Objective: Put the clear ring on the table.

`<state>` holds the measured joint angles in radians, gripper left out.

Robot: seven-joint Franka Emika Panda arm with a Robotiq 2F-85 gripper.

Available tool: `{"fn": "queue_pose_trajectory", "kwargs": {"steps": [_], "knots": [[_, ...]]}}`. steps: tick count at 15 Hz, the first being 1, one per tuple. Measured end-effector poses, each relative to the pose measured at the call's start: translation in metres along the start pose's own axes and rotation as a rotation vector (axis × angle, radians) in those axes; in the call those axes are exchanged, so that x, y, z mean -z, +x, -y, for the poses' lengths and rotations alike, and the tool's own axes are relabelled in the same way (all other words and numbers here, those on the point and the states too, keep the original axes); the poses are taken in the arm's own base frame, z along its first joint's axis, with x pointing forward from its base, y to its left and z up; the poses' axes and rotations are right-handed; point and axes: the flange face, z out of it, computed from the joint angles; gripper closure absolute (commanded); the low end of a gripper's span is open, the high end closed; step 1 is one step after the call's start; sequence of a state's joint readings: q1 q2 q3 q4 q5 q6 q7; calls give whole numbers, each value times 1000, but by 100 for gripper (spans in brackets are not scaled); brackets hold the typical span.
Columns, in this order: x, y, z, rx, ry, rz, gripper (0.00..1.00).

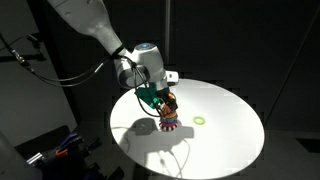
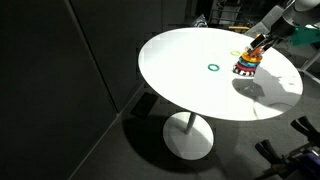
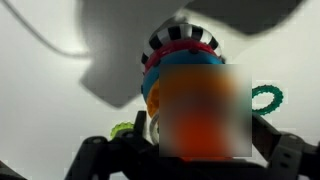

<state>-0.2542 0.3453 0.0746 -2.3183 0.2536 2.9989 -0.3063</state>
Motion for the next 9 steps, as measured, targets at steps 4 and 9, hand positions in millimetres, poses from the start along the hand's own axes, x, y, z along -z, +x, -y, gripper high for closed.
{"fn": "queue_pose_trajectory", "kwargs": {"steps": [4,9], "knots": [[-4,2,-3,3,8,-3,31],[-2,5,-5,1,-2,-30,31]]}}
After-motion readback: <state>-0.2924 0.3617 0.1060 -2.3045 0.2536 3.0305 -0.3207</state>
